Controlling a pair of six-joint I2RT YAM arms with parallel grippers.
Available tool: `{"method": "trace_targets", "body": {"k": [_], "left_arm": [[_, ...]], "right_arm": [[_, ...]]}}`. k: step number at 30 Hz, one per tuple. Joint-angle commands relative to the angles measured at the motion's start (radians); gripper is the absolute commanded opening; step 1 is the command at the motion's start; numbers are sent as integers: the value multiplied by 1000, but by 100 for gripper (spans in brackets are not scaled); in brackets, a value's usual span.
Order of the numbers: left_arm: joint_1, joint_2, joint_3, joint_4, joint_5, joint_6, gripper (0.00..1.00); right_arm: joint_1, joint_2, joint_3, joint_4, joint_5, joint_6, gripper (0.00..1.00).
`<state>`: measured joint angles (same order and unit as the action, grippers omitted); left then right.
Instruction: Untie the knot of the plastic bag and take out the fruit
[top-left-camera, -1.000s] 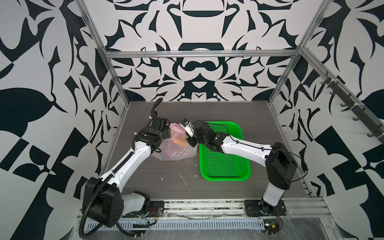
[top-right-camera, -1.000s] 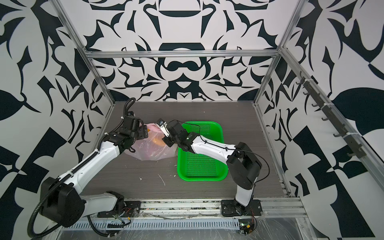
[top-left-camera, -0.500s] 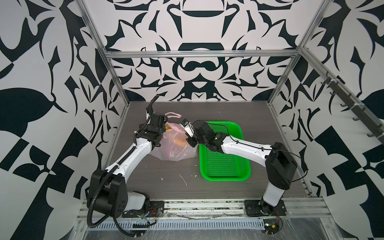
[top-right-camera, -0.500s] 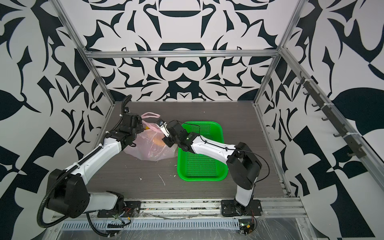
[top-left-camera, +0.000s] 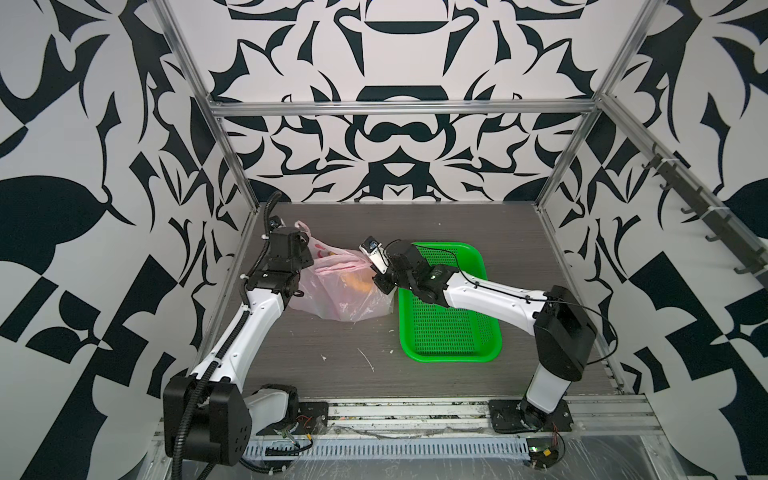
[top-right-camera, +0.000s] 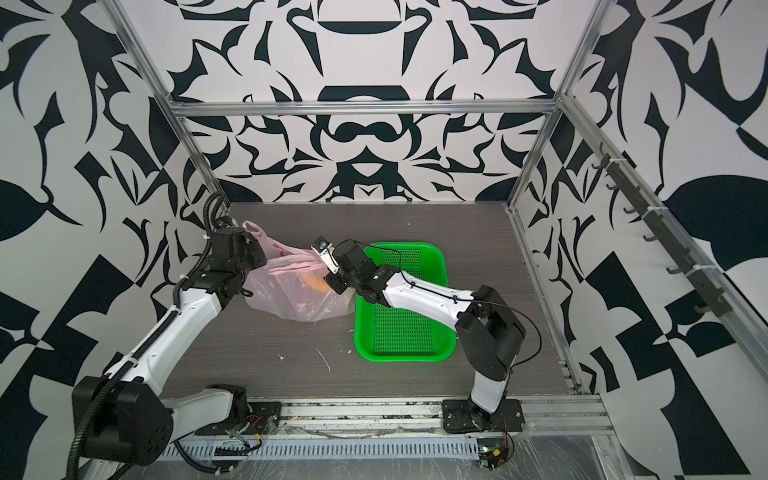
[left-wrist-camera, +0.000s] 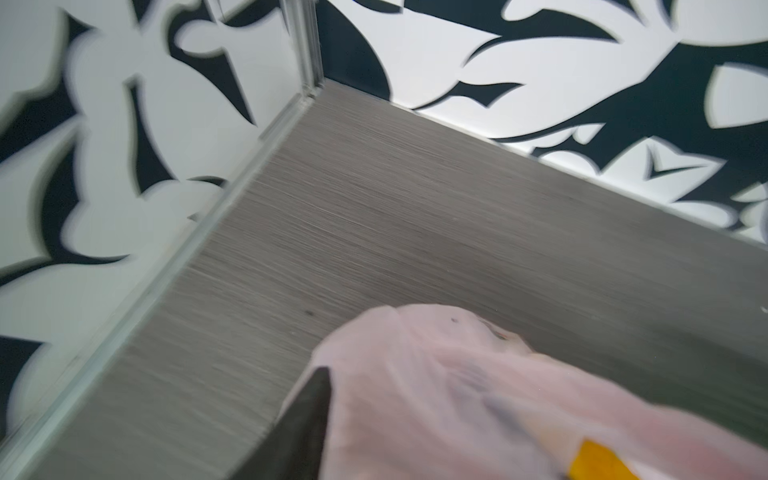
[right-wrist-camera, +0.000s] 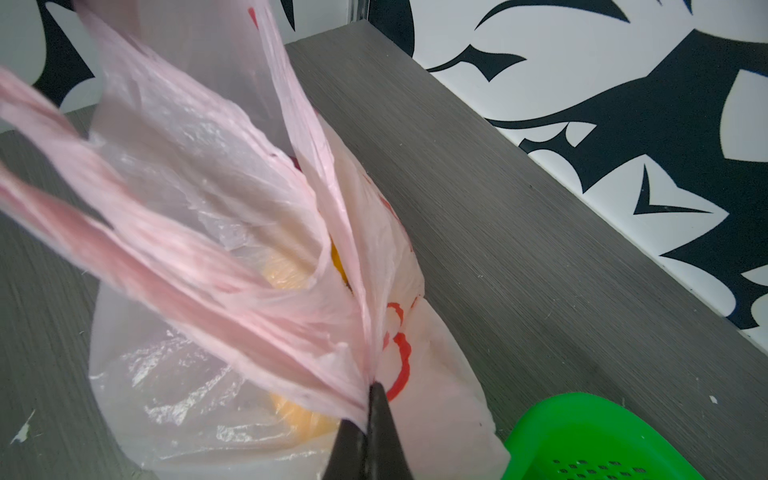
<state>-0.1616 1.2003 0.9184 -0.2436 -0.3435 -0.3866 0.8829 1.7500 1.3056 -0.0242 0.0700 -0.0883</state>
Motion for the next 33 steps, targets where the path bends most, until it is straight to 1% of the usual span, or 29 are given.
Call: {"method": "trace_targets", "body": {"k": [1,2,3,5,8,11,13,15,17,19,23,26,29,33], "left_arm": [[7,-32,-35,14,148,-49,23],[7,-41,-44,18,172,-62,17],[7,-50,-53,24,193,-72,13],[7,-75,-78,37,223,-101,7],[8,-121,-115,59,256,-134,4],[9,-163,-137,64,280,-152,3],[10,-185,-144,63,301,-160,1],[11,-205,-152,63,331,-167,1],[12,-226,-162,57,359,-169,0],[12,-248,-173,53,379,-171,0],[13,-308,-226,88,411,-177,0],[13,-353,-268,120,423,-178,0],[15,-374,-297,133,429,-176,0],[17,-384,-329,147,429,-176,0]], "right_arm": [[-3,-59,21,3,3,11,9],[-3,-64,20,-1,5,13,13],[-4,-68,19,-4,8,16,16],[3,-84,21,-17,29,30,25],[36,-118,27,-52,106,33,37],[93,-142,40,-83,270,65,46],[126,-138,72,-147,377,145,50],[144,-138,89,-192,421,244,52],[147,-145,89,-207,422,349,53],[147,-150,98,-207,426,411,54],[148,-115,180,-246,424,472,56],[146,-50,287,-281,407,444,58],[146,21,395,-317,354,368,60],[145,145,555,-422,291,266,63]]}}
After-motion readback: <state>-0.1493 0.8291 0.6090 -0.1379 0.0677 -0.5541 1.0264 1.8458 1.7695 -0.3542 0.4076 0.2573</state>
